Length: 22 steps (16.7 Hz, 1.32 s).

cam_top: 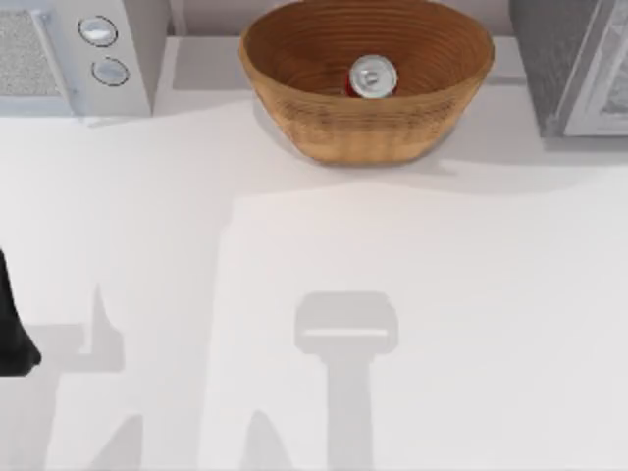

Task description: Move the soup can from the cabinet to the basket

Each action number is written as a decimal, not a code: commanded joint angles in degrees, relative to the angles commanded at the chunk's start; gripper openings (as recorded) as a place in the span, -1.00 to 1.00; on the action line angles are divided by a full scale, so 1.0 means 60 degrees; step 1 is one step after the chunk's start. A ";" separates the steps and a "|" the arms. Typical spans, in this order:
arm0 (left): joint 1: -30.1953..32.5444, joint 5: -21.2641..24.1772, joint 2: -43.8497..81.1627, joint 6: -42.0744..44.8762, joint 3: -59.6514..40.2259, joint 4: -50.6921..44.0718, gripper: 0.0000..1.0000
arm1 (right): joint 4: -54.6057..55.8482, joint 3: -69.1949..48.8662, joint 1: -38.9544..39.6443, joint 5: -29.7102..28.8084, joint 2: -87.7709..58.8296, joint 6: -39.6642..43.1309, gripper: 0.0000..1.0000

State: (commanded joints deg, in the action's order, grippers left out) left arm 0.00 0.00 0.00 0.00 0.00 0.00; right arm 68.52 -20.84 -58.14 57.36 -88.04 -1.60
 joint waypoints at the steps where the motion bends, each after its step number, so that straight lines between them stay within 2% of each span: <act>1: 0.0000 0.0000 0.0000 0.0000 0.0000 0.0000 1.00 | 0.0086 -0.0032 -0.0086 0.0076 -0.0116 -0.0002 1.00; 7: 0.0000 0.0000 0.0000 0.0000 0.0000 0.0000 1.00 | -0.0037 -0.0111 -0.0072 0.0073 -0.0102 0.0000 1.00; 11: 0.0000 0.0000 0.0000 0.0000 0.0000 0.0000 1.00 | -0.1441 -0.1460 -0.0210 0.0134 0.0008 -0.0001 1.00; 15: 0.0000 0.0000 0.0000 0.0000 0.0000 0.0000 1.00 | -0.4257 -0.3912 -0.0410 0.0185 0.0248 -0.0002 1.00; 22: 0.0000 0.0000 0.0000 0.0000 0.0000 0.0000 1.00 | -1.0594 -0.9174 -0.0539 0.0223 0.1013 -0.0004 1.00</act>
State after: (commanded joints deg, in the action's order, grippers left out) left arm 0.00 0.00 0.00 0.00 0.00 0.00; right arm 4.95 -75.89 -61.37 58.69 -81.96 -1.62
